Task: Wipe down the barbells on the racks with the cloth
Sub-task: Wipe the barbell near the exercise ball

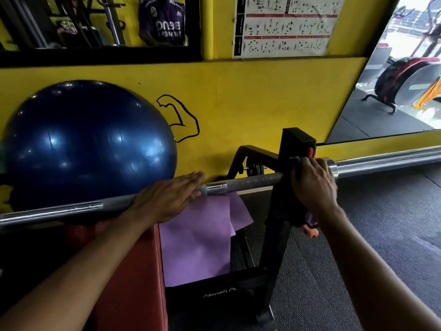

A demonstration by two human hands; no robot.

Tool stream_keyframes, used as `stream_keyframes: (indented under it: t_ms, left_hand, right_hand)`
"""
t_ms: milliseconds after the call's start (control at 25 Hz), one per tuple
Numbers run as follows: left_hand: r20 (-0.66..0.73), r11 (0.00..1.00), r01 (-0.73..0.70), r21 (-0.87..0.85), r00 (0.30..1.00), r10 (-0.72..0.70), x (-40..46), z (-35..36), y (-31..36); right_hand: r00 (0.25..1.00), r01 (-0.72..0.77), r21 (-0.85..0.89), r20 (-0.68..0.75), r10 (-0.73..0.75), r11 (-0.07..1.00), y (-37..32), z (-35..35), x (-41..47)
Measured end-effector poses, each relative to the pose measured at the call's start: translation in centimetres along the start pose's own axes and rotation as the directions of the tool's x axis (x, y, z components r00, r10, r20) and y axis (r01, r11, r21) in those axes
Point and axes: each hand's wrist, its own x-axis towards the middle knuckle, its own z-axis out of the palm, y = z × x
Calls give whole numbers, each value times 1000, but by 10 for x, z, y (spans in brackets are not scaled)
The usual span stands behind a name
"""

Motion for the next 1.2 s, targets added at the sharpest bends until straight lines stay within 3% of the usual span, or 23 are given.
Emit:
stream_keyframes:
  t_ms: [160, 240, 320, 440, 560, 640, 760, 880, 1080, 1200]
  left_hand:
    - [29, 1000, -7, -2, 1000, 7, 2, 2, -3]
    - [16, 1000, 2, -27, 1000, -1, 3, 0, -1]
    - [3, 999, 20, -43, 1000, -20, 3, -1, 2]
    - [-5, 997, 51, -56, 999, -51, 2, -2, 2]
    - [0, 998, 57, -35, 998, -57, 1, 1, 2]
    - [-10, 998, 67, -23, 998, -67, 1, 1, 3]
    - [-41, 998, 58, -25, 997, -59, 0, -1, 6]
    - [-22, 998, 58, -13, 998, -59, -2, 3, 3]
    - [21, 999, 26, 37, 999, -27, 3, 6, -3]
    - [44, 998, 50, 33, 998, -52, 0, 8, -4]
  right_hand:
    - [984, -2, 127, 177, -20, 992, -28, -5, 28]
    - [961, -2, 102, 276, -26, 995, -59, -3, 34]
    - [958, 49, 87, 279, -72, 995, -105, 9, 25]
    - [950, 226, 182, 175, -258, 957, -165, 19, -6]
    - [943, 291, 185, 109, -313, 939, -142, 17, -15]
    - [976, 172, 194, 99, -194, 966, -103, 7, -4]
    - [971, -3, 127, 237, -27, 992, -46, -9, 28]
    - [931, -36, 68, 366, 8, 997, -18, -17, 50]
    - [904, -34, 47, 427, 10, 998, -50, -6, 60]
    - [874, 102, 99, 466, -137, 990, -104, 7, 46]
